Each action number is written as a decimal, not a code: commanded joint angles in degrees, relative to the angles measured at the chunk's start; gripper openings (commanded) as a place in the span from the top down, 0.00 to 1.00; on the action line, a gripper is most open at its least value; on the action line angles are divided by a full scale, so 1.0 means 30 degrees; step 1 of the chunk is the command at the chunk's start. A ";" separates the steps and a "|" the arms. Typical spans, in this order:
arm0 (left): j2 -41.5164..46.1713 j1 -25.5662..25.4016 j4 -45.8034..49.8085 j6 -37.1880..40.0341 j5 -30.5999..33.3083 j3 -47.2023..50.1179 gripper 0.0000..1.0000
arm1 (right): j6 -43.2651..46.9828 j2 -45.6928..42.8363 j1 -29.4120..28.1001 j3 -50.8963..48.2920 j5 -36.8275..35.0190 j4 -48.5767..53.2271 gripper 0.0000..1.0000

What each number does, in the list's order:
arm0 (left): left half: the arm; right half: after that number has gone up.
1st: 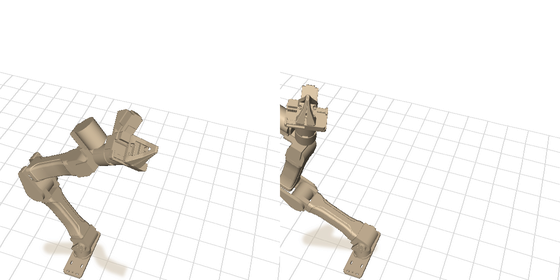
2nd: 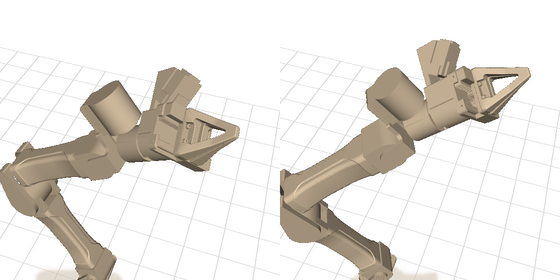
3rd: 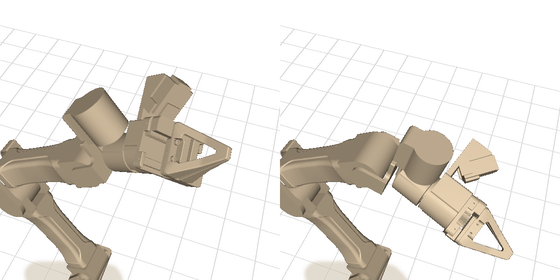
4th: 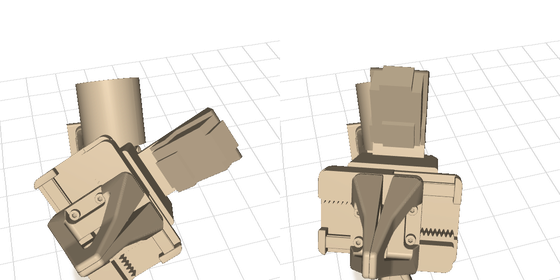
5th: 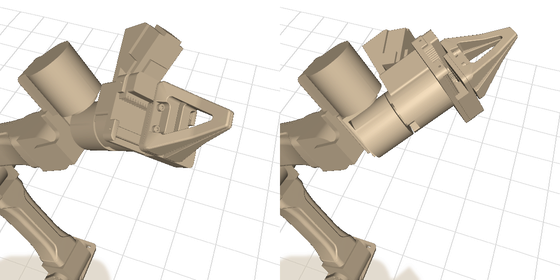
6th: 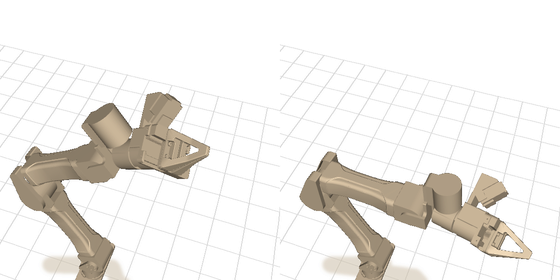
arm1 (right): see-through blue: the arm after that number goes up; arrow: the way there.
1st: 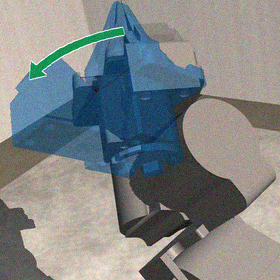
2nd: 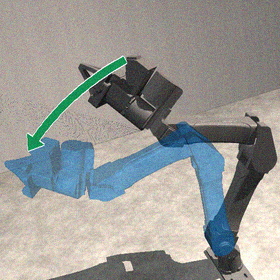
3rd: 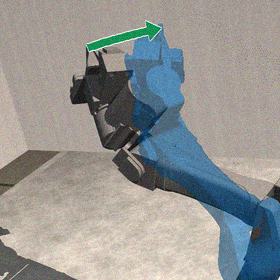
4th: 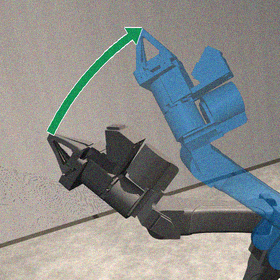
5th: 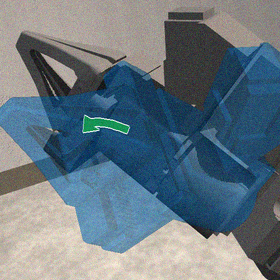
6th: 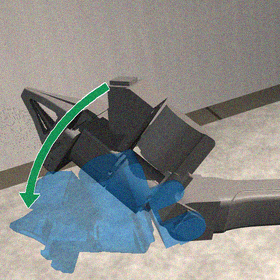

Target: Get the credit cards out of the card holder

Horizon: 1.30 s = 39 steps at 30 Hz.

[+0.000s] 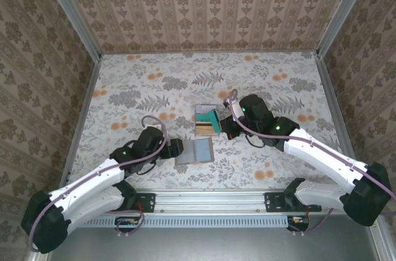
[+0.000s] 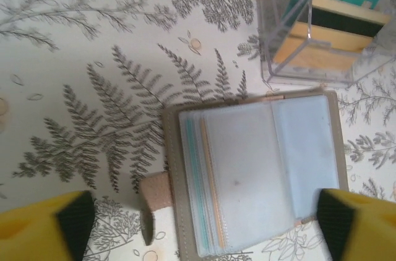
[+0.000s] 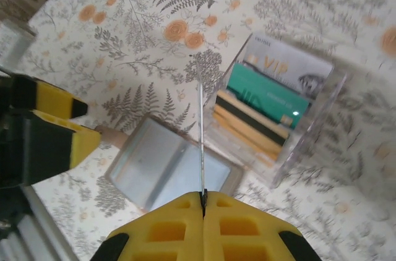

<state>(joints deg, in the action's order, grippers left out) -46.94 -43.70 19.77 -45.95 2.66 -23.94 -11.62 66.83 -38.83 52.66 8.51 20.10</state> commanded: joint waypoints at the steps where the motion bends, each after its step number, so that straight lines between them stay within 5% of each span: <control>1: 0.1160 0.0238 0.1500 0.0051 0.1216 -0.0435 0.00 | 0.5093 0.1245 0.0027 0.1796 -0.0823 0.1649 1.00; 10: 0.3749 0.0486 0.2570 0.0172 0.1613 -0.0083 0.00 | 1.0588 0.6413 -0.0336 0.7048 -0.1719 0.5787 1.00; 18: 0.4709 0.0604 0.2859 0.0117 0.1492 0.0530 0.00 | 1.5494 0.8793 -0.1147 0.8274 -0.3834 0.6311 1.00; 39: 0.4980 0.0934 0.2963 0.0035 0.1225 0.1097 0.00 | 1.8067 1.2014 -0.1207 0.9703 -0.4894 0.5815 1.00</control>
<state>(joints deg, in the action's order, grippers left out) -32.86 -41.43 27.92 -46.19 6.42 -21.39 40.88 101.10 -42.39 79.94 -6.04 37.52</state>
